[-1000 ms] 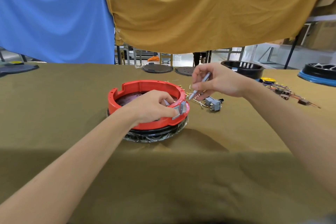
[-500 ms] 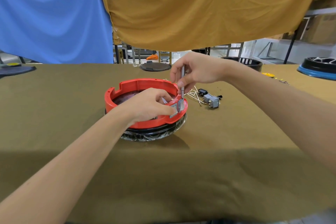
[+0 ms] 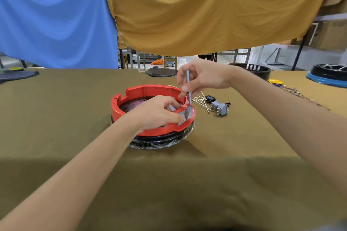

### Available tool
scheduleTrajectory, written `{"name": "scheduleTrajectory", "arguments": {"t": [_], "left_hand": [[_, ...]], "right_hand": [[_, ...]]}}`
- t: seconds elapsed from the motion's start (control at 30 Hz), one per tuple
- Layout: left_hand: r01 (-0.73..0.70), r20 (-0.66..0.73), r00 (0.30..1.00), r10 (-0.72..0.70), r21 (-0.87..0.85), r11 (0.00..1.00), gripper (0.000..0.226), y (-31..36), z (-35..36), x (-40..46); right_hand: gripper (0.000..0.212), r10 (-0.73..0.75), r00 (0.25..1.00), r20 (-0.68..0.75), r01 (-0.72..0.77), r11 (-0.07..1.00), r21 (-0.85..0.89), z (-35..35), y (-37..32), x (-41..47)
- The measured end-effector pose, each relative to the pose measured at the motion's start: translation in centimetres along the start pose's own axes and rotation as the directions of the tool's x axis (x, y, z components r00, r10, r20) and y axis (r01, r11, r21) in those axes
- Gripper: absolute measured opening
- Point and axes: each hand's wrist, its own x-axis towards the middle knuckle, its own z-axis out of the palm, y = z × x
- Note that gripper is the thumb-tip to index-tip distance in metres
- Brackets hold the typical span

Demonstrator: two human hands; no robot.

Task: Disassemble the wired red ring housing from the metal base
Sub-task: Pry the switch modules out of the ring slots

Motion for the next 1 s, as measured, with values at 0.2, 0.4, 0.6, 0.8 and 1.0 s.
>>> {"name": "scheduleTrajectory", "arguments": {"t": [0.2, 0.4, 0.6, 0.8, 1.0], "left_hand": [[0.006, -0.012, 1.000, -0.005, 0.024, 1.000, 0.019, 0.1, 0.1, -0.1], [-0.001, 0.010, 1.000, 0.001, 0.013, 1.000, 0.022, 0.3, 0.0, -0.3], [-0.012, 0.022, 1.000, 0.012, 0.024, 1.000, 0.023, 0.2, -0.1, -0.2], [-0.018, 0.029, 0.999, 0.017, 0.030, 0.999, 0.019, 0.2, -0.2, -0.1], [-0.015, -0.001, 1.000, 0.015, 0.074, 0.997, 0.018, -0.1, 0.0, -0.1]], "right_hand": [[0.011, -0.101, 0.952, -0.288, 0.142, 0.982, 0.124, 2.2, 2.5, -3.3], [0.017, -0.110, 0.978, -0.175, 0.109, 0.994, -0.016, 1.9, 2.1, -2.1], [0.020, -0.018, 0.999, -0.032, 0.023, 0.989, 0.148, 0.6, 2.7, -0.8], [0.020, 0.085, 0.993, 0.080, -0.101, 0.971, 0.217, -0.2, 2.5, 0.3], [0.020, -0.023, 0.987, -0.158, 0.072, 0.948, 0.309, 0.3, 3.7, -1.5]]}}
